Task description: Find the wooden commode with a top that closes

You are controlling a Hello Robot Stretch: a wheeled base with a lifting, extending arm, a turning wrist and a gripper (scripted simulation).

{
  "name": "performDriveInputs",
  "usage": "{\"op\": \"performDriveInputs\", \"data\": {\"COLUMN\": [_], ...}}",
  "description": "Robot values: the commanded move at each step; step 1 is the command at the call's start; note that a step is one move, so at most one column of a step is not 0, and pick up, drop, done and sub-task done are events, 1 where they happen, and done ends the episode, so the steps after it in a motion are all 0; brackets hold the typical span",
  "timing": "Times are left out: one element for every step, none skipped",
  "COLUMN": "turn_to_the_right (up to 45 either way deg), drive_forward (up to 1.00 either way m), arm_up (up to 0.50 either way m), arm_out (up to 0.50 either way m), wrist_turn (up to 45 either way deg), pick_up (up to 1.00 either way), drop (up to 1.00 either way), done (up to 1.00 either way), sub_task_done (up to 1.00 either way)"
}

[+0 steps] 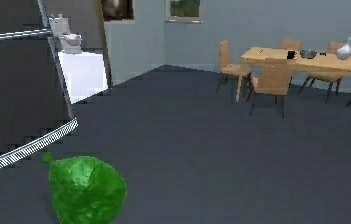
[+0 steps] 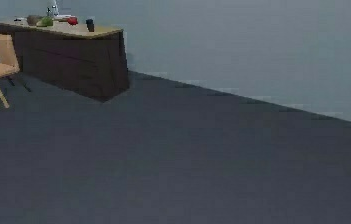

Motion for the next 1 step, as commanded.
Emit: {"op": "performDriveInputs", "data": {"turn_to_the_right": [12.0], "drive_forward": [0.00], "arm_up": [0.00], "arm_out": [0.00], "wrist_turn": [0.0], "pick_up": [0.00], "drop": [0.00], "done": [0.00], "sub_task_done": [0.00]}}
